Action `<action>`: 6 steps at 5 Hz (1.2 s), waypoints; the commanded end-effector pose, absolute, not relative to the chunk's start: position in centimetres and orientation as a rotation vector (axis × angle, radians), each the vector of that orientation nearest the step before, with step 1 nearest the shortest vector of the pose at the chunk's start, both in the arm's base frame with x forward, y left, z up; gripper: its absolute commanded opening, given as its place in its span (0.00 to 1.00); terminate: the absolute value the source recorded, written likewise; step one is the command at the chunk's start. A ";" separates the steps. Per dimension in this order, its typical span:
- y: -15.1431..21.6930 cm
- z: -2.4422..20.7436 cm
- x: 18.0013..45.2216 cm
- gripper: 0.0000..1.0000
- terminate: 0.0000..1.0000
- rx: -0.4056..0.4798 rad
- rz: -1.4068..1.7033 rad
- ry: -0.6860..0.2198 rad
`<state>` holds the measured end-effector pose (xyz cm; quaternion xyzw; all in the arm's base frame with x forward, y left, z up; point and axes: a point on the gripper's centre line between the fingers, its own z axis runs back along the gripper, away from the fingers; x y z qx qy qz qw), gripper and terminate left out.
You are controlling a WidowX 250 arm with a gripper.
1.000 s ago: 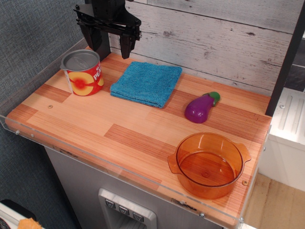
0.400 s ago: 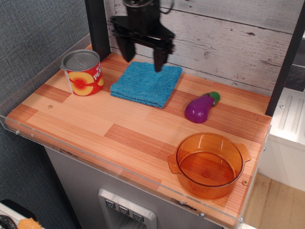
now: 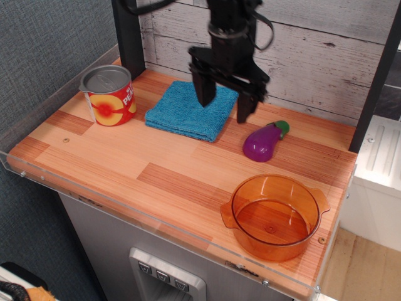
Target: Put the eggplant in the pot.
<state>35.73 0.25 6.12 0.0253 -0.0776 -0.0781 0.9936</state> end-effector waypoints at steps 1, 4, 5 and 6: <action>-1.7 6.3 36.2 1.00 0.00 0.051 -0.222 -0.175; -3.7 4.5 37.0 1.00 0.00 0.045 -0.260 -0.156; -4.1 3.6 37.3 1.00 0.00 0.047 -0.266 -0.131; -4.1 2.9 37.4 1.00 0.00 0.052 -0.271 -0.115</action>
